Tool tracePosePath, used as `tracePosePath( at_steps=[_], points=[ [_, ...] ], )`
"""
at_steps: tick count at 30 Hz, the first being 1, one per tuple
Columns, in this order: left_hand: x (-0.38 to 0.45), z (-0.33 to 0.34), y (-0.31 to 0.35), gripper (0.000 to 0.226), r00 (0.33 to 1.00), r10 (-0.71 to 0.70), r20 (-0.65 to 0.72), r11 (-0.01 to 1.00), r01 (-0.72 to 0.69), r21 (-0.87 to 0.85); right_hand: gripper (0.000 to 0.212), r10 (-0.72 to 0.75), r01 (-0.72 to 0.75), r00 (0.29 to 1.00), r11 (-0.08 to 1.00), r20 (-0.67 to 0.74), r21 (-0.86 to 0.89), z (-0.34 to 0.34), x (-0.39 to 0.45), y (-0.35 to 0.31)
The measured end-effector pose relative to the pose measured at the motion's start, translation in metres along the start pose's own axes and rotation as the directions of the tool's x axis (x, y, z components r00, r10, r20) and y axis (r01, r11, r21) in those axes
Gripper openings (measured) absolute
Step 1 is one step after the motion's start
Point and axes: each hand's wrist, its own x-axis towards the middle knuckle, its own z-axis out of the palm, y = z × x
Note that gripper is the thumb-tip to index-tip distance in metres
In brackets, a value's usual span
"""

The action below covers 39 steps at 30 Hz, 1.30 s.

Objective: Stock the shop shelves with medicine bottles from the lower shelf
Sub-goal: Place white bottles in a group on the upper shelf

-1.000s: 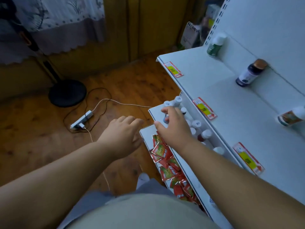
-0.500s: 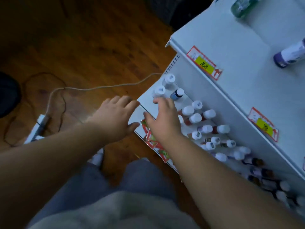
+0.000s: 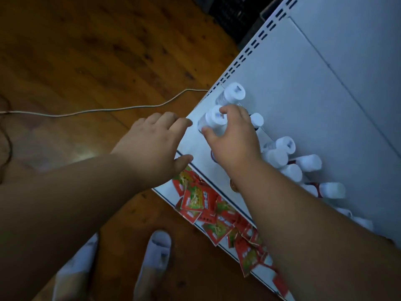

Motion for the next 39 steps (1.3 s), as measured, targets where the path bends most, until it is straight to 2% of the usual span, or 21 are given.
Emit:
tracePosePath(
  at_steps=[5, 10, 13, 16, 18, 21, 25, 28, 33, 36, 37, 39],
  points=[
    [0.028, 0.044, 0.0, 0.075, 1.0, 0.004, -0.01, 0.998, -0.005, -0.064, 0.04, 0.033, -0.032, 0.997, 0.999, 0.063, -0.024, 0.025, 0.034, 0.017],
    [0.04, 0.059, 0.0, 0.088, 0.997, -0.072, -0.023, 0.991, 0.069, -0.114, 0.035, 0.026, -0.025, 1.0, 0.999, 0.008, -0.044, 0.035, 0.049, 0.026],
    [0.033, 0.05, 0.001, 0.093, 0.989, -0.142, -0.046, 0.967, 0.128, -0.221, 0.03, 0.012, -0.005, 0.998, 0.993, -0.06, 0.118, 0.025, 0.036, 0.023],
    [0.007, 0.029, 0.008, 0.086, 0.977, -0.191, -0.091, 0.918, 0.145, -0.37, 0.031, 0.006, 0.021, 0.997, 0.938, -0.077, 0.346, 0.001, 0.003, 0.011],
    [-0.019, 0.007, 0.014, 0.083, 0.975, -0.197, -0.1, 0.877, 0.13, -0.463, 0.031, 0.026, -0.018, 1.0, 0.859, -0.009, 0.512, -0.019, -0.025, -0.003],
    [-0.062, -0.031, 0.026, 0.093, 0.977, -0.2, -0.072, 0.813, 0.124, -0.568, 0.029, 0.074, -0.169, 0.983, 0.706, 0.166, 0.687, -0.048, -0.072, -0.027],
    [-0.139, -0.1, 0.051, 0.099, 0.988, -0.148, 0.038, 0.75, 0.137, -0.648, 0.026, 0.141, -0.309, 0.95, 0.542, 0.278, 0.781, -0.102, -0.149, -0.064],
    [-0.192, -0.154, 0.076, 0.091, 0.981, -0.091, 0.172, 0.757, 0.18, -0.628, 0.028, 0.21, -0.372, 0.925, 0.331, 0.317, 0.867, -0.142, -0.207, -0.09],
    [-0.239, -0.213, 0.131, 0.076, 0.975, 0.056, 0.213, 0.78, 0.09, -0.619, 0.026, 0.322, -0.327, 0.899, 0.043, 0.296, 0.944, -0.197, -0.28, -0.099],
    [-0.25, -0.228, 0.174, 0.08, 0.962, 0.161, 0.221, 0.781, 0.013, -0.624, 0.021, 0.376, -0.266, 0.878, -0.137, 0.298, 0.954, -0.233, -0.319, -0.085],
    [-0.252, -0.231, 0.192, 0.081, 0.953, 0.203, 0.227, 0.774, -0.014, -0.633, 0.018, 0.387, -0.232, 0.879, -0.164, 0.279, 0.959, -0.246, -0.333, -0.076],
    [-0.257, -0.231, 0.233, 0.077, 0.926, 0.298, 0.232, 0.752, -0.078, -0.655, 0.017, 0.435, -0.162, 0.875, -0.146, 0.21, 0.976, -0.271, -0.361, -0.053]
  ],
)
